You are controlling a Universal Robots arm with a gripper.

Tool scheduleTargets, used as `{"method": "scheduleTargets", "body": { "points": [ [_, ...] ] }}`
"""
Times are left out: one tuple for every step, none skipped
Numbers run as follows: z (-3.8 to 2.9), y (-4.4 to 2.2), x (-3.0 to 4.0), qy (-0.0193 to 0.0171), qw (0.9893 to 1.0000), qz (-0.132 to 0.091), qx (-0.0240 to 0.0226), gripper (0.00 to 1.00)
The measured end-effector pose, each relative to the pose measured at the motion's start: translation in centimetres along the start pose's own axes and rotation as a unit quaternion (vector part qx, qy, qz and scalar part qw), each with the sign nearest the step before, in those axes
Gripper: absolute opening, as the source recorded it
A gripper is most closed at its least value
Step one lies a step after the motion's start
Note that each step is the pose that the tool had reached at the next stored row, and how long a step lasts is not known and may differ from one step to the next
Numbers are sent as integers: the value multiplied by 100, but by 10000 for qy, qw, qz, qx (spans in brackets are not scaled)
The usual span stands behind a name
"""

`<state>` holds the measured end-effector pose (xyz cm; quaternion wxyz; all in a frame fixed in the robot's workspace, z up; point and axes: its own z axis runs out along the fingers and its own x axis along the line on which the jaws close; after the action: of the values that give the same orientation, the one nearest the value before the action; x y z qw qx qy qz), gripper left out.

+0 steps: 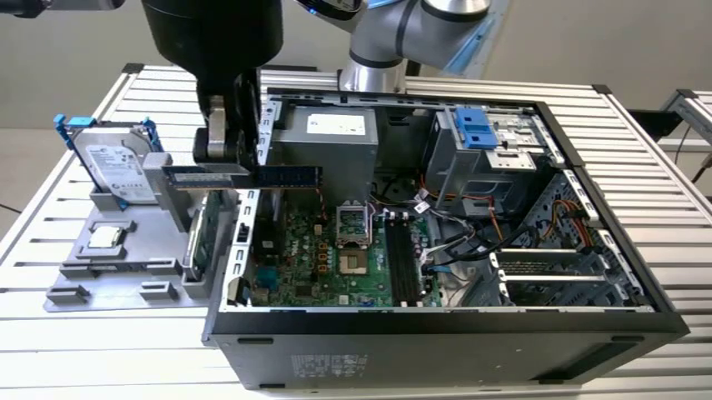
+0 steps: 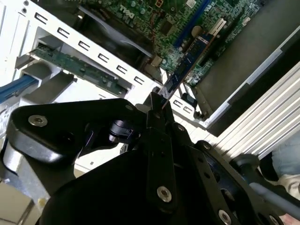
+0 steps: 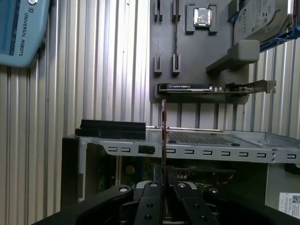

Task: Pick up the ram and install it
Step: 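Pick up the ram and move it above insertion slot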

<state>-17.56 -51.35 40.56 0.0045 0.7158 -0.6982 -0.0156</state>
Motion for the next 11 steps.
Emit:
{"method": "scheduleTargets", "body": {
  "points": [
    [0,-12,0,0,10000,5,0,0],
    [0,-21,1,-1,10000,10,0,0],
    [-1,-31,1,0,10000,15,0,0],
    [-1,-42,1,0,10000,20,0,0],
    [0,-53,1,-1,10000,24,0,0],
    [0,-62,2,-1,10000,28,0,0],
    [-1,-70,2,-1,10000,31,0,0],
    [-1,-82,2,-1,10000,33,0,0],
    [-2,-94,2,-1,10000,34,0,0],
    [-1,-109,3,-1,10000,35,0,0],
    [-2,-123,3,-1,10000,35,0,0]
  ]
}}
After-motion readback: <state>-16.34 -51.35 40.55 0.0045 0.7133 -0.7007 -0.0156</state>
